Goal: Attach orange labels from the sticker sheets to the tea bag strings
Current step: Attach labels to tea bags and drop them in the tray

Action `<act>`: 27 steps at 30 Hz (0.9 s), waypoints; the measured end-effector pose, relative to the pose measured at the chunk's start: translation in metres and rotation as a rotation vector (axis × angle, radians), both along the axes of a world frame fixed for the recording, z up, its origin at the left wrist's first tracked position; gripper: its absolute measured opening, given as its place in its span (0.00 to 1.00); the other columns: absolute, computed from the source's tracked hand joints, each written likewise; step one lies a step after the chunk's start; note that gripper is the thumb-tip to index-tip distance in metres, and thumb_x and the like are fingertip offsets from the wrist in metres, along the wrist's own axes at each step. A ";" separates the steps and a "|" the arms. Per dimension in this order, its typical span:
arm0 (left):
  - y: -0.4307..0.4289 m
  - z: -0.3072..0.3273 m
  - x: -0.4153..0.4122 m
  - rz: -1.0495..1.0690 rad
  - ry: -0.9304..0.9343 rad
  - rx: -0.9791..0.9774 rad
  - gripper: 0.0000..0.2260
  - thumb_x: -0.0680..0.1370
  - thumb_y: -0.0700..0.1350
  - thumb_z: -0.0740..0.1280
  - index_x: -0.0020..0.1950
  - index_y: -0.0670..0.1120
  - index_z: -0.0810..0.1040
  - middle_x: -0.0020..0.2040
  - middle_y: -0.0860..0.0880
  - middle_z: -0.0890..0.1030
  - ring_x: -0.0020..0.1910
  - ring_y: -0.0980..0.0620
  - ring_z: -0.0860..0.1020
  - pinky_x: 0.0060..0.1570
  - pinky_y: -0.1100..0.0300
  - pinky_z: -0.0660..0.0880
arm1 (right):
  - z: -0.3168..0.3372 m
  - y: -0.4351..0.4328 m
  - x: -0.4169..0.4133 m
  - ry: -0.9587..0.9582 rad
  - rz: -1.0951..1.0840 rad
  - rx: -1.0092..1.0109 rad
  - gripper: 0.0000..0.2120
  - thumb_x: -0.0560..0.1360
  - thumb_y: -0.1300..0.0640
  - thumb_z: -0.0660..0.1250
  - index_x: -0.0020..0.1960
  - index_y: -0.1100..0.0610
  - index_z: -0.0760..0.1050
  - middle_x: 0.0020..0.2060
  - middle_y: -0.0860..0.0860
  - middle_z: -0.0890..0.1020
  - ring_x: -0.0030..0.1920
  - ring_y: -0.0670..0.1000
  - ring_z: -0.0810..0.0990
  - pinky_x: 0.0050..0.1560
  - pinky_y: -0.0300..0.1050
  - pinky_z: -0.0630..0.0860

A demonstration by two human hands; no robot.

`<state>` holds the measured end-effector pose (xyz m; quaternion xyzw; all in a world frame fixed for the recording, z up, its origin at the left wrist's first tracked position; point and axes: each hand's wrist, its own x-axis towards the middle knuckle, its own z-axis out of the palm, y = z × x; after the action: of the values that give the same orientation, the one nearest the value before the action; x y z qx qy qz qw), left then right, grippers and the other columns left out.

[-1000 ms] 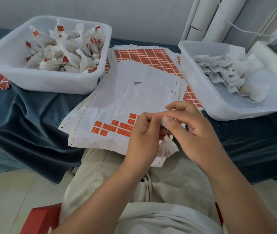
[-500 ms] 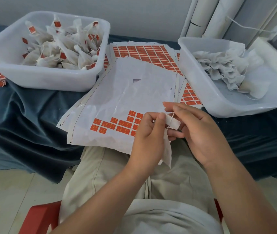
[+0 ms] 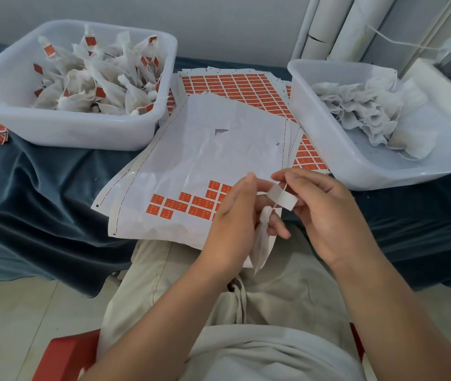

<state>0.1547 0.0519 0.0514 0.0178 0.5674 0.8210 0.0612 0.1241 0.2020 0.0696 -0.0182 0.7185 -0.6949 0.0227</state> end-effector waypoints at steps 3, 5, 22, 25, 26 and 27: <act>-0.003 -0.001 -0.003 -0.001 -0.002 0.003 0.19 0.87 0.55 0.53 0.60 0.47 0.80 0.34 0.42 0.83 0.32 0.50 0.82 0.37 0.63 0.78 | 0.000 -0.003 0.001 0.017 0.014 -0.045 0.12 0.81 0.50 0.66 0.51 0.52 0.87 0.46 0.54 0.86 0.45 0.53 0.85 0.53 0.57 0.82; -0.005 -0.001 -0.005 -0.012 0.002 0.024 0.15 0.87 0.50 0.55 0.63 0.48 0.80 0.33 0.44 0.82 0.30 0.50 0.81 0.36 0.62 0.78 | 0.000 -0.005 0.002 0.027 0.062 -0.078 0.13 0.83 0.51 0.64 0.53 0.54 0.86 0.45 0.60 0.85 0.36 0.59 0.82 0.48 0.63 0.81; -0.018 -0.002 -0.012 -0.072 0.110 -0.105 0.20 0.83 0.51 0.69 0.74 0.55 0.71 0.32 0.49 0.81 0.29 0.54 0.80 0.38 0.65 0.77 | -0.007 -0.008 0.001 -0.007 0.049 -0.048 0.12 0.81 0.47 0.66 0.56 0.49 0.86 0.41 0.48 0.83 0.44 0.45 0.82 0.50 0.40 0.80; -0.016 -0.004 -0.009 0.037 0.180 -0.160 0.18 0.85 0.47 0.68 0.74 0.55 0.70 0.31 0.49 0.82 0.30 0.51 0.81 0.37 0.64 0.78 | -0.003 -0.013 0.002 -0.014 0.069 -0.032 0.16 0.80 0.39 0.66 0.60 0.46 0.84 0.46 0.48 0.86 0.50 0.47 0.86 0.51 0.43 0.82; -0.016 -0.005 -0.008 0.092 0.197 -0.178 0.18 0.85 0.47 0.67 0.74 0.56 0.70 0.31 0.48 0.82 0.31 0.47 0.82 0.37 0.63 0.79 | -0.002 -0.015 0.002 -0.033 0.083 0.001 0.21 0.77 0.32 0.67 0.60 0.44 0.83 0.48 0.47 0.86 0.52 0.48 0.87 0.52 0.46 0.83; -0.016 -0.006 -0.008 0.138 0.207 -0.189 0.18 0.85 0.46 0.67 0.74 0.56 0.70 0.32 0.47 0.83 0.31 0.46 0.82 0.37 0.63 0.79 | -0.001 -0.017 0.003 -0.060 0.096 0.062 0.27 0.73 0.26 0.67 0.60 0.44 0.82 0.48 0.47 0.87 0.52 0.49 0.87 0.52 0.48 0.84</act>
<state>0.1468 0.0362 0.0459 0.0575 0.6453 0.7599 -0.0530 0.1268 0.1855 0.0688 -0.0313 0.7370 -0.6706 0.0781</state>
